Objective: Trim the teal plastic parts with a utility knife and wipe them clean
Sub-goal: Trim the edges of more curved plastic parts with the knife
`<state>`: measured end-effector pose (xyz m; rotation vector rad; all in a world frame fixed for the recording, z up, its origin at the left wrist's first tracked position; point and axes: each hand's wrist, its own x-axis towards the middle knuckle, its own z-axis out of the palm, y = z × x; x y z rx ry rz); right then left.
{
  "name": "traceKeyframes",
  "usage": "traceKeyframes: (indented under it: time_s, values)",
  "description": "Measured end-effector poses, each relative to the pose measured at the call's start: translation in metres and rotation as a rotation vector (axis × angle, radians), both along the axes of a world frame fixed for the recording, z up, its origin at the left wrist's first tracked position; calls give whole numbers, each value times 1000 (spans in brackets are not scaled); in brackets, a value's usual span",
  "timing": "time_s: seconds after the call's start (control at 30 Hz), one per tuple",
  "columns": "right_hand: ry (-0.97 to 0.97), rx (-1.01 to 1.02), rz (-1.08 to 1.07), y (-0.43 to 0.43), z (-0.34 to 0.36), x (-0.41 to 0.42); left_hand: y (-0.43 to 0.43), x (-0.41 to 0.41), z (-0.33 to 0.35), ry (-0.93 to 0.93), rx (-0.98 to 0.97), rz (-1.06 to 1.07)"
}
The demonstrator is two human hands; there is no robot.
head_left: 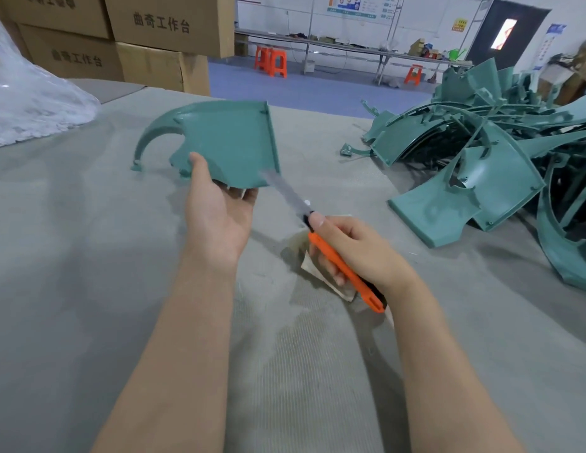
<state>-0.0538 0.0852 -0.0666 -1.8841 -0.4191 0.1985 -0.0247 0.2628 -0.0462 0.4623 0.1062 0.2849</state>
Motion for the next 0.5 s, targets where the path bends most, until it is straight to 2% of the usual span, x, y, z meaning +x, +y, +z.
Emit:
traceKeyframes:
  time_s: [0.07, 0.17, 0.23, 0.33, 0.4, 0.5]
  values:
    - [-15, 67, -26, -2, 4, 0, -3, -1, 0, -22, -19, -7]
    - [-109, 146, -229, 4, 5, 3, -14, -5, 1, -56, 14, -23]
    - [-118, 272, -371, 12, 5, 4, -24, -7, 1, -91, 116, -46]
    - [-74, 479, -461, 25, 7, 2, -38, -11, 0, -143, 403, -99]
    - [-51, 566, -484, 25, 8, 3, -39, -14, 1, -206, 510, -219]
    - [24, 672, -514, 15, 12, 5, -24, -16, -1, -253, 414, -508]
